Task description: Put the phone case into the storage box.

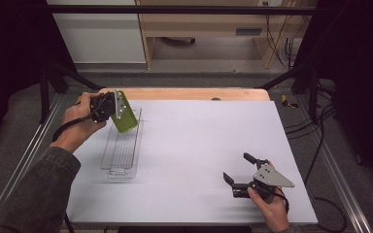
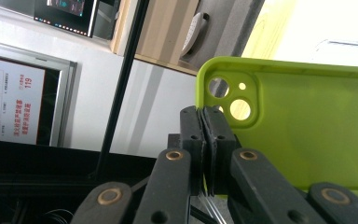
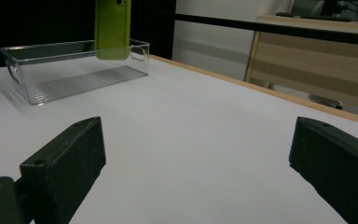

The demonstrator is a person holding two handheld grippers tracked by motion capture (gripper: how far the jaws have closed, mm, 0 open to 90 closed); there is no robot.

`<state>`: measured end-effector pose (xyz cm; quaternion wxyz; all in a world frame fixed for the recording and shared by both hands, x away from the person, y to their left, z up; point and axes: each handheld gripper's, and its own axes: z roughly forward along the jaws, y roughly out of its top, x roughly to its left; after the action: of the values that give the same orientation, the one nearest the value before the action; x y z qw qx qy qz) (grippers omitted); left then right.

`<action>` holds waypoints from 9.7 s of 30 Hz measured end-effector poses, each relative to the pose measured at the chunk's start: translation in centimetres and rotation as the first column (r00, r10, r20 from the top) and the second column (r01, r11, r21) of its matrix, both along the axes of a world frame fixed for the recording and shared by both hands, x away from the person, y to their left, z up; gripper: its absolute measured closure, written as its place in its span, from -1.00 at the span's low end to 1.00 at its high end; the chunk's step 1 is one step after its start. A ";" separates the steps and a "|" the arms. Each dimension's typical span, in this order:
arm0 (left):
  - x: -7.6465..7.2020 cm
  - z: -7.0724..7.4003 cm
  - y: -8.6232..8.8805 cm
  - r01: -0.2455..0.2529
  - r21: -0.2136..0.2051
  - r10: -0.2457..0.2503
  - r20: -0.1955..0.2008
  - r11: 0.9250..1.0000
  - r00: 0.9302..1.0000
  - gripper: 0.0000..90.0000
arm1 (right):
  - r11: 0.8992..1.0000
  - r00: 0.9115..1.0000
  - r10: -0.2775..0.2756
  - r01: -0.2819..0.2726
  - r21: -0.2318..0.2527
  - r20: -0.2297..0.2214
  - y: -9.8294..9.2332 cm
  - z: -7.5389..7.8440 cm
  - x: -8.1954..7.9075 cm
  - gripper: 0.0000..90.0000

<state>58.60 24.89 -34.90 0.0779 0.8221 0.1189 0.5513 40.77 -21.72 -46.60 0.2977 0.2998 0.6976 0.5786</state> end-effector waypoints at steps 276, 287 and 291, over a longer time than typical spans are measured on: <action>-8.4 2.3 0.5 -0.003 -0.897 -0.224 -0.113 0.441 0.968 -0.92 | 1.000 1.000 -0.019 0.019 0.010 0.005 0.0 0.1 -0.1 -0.94; -10.1 2.4 1.7 0.021 -0.905 -0.222 -0.081 0.424 0.972 -0.92 | 1.000 1.000 -0.018 0.018 0.009 0.001 0.0 0.0 0.0 -0.94; -10.5 2.4 2.0 0.027 -0.910 -0.215 -0.069 0.413 0.974 -0.93 | 1.000 1.000 -0.018 0.018 0.010 0.001 0.0 0.0 0.0 -0.94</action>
<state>48.12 26.89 -32.51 0.5361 0.7022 0.3428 0.3193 40.73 -21.69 -46.56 0.3018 0.3073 0.6920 0.5794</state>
